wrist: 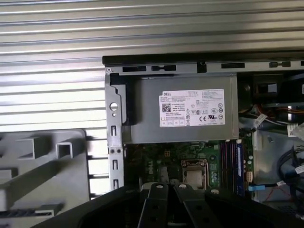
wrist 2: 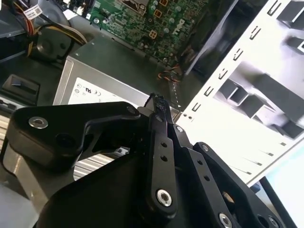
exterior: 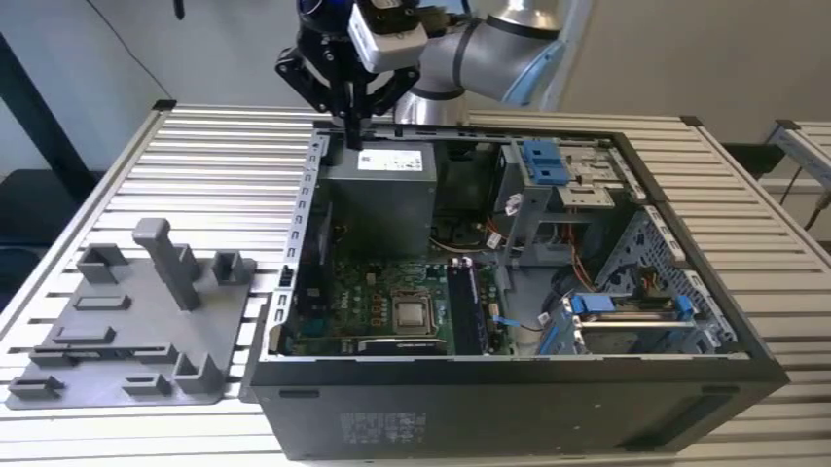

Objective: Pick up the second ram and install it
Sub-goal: 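Reach for the second ram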

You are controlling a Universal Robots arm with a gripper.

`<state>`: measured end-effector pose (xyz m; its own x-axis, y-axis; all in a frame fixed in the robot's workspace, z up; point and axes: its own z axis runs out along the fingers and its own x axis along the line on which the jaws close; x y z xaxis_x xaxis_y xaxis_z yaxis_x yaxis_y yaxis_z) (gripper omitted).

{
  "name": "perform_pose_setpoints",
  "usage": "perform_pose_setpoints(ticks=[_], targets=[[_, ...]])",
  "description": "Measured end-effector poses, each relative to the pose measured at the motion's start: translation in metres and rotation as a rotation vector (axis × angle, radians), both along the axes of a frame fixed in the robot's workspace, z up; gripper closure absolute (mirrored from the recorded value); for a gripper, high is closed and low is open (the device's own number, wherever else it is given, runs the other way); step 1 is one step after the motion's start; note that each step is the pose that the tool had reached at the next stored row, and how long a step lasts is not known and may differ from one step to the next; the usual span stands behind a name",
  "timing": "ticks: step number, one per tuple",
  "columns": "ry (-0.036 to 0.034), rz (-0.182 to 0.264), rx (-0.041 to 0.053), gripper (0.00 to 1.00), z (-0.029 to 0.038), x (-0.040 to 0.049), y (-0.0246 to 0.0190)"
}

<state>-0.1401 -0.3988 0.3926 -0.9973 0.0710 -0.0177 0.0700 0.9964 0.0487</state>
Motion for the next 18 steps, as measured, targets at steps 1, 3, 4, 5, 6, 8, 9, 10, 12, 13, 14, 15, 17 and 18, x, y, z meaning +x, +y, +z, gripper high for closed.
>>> perform_pose_setpoints(ticks=[1,3,4,5,6,8,9,10,12,13,14,15,17,18], targets=[[0.0,0.0,0.0,0.89,0.0,-0.0007,0.0],[0.0001,0.0,-0.0001,0.89,0.0,-0.0023,0.0],[0.0,0.0,0.0,0.89,0.0,-0.003,0.0],[0.0001,0.0,0.0,0.89,0.0,-0.0037,0.0],[0.0001,0.0,0.0,0.89,0.0,-0.0043,0.0],[0.0001,0.0,0.0,0.89,0.0,-0.0057,0.0],[0.0001,0.0,0.0,0.89,0.0,-0.0062,0.0],[0.0002,0.0,0.0,0.89,0.0,-0.0069,0.0],[0.0002,0.0,-0.0001,0.89,0.0,-0.0082,0.0],[0.0003,0.0,0.0,0.89,0.0,-0.0088,0.0],[0.0002,0.0,0.0,0.89,0.0,-0.0095,0.0],[0.0002,0.0,0.0,0.89,0.0,-0.0101,0.0],[0.0002,0.0,0.0,0.89,0.0,-0.0115,0.0],[0.0002,0.0,0.0,0.89,-0.0001,-0.0122,0.0]])
